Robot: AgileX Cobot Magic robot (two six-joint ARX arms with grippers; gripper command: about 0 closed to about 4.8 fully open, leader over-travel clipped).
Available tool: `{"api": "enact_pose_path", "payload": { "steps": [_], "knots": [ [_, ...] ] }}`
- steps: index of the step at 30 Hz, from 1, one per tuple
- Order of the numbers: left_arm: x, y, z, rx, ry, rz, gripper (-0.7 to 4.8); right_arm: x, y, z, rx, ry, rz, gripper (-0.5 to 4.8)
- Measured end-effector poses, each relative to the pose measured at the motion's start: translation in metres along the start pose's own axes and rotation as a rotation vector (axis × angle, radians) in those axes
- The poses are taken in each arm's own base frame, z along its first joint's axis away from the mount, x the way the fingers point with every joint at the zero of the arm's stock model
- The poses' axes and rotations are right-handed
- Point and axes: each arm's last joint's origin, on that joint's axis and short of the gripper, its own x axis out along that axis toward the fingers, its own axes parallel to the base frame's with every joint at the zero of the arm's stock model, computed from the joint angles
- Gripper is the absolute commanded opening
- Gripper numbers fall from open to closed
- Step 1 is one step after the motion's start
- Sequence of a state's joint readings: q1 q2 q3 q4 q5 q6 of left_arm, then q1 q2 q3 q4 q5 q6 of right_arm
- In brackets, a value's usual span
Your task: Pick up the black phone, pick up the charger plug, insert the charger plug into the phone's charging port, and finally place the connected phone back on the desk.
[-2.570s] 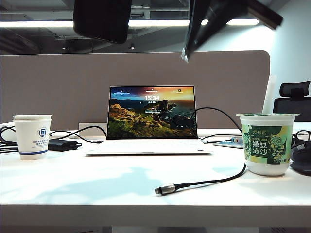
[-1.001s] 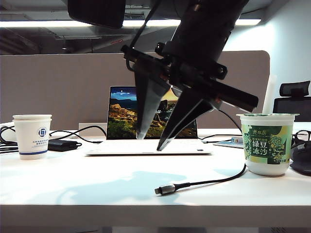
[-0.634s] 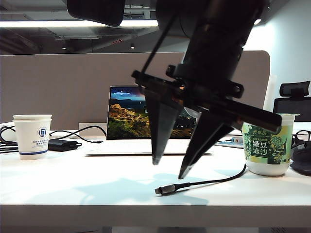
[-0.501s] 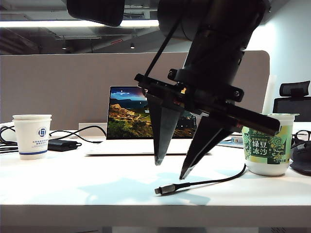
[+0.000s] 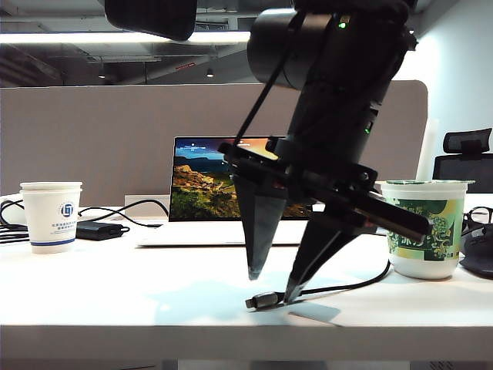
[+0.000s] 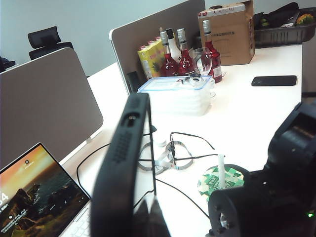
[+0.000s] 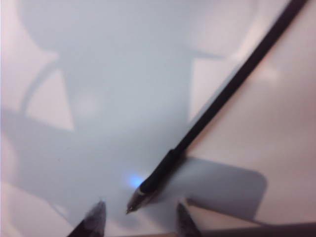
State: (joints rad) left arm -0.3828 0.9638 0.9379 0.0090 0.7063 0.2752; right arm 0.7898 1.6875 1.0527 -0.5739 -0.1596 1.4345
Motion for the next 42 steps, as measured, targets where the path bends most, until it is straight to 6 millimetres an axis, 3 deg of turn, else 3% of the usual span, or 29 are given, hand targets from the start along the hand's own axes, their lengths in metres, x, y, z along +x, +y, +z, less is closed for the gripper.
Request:
{"api": "enact_pose_path", "payload": {
  "steps": [24, 31, 37, 42],
  "knots": [
    [-0.0062, -0.0037, 0.0065, 0.02, -0.022, 0.007, -0.06, 0.0072, -0.0008, 0.0037, 0.013, 0.0, -0.023, 1.65],
    [-0.0071, -0.0042, 0.0075, 0.023, -0.026, 0.007, -0.06, 0.009, -0.0019, 0.0039, 0.015, 0.003, -0.038, 0.0],
    [-0.0071, -0.0042, 0.0075, 0.023, -0.026, 0.007, -0.06, 0.0075, -0.002, 0.0035, -0.009, 0.009, -0.04, -0.08],
    [-0.0071, -0.0042, 0.0075, 0.023, -0.026, 0.007, -0.06, 0.0075, -0.0019, 0.0035, -0.156, 0.012, -0.038, -0.08]
  ]
}}
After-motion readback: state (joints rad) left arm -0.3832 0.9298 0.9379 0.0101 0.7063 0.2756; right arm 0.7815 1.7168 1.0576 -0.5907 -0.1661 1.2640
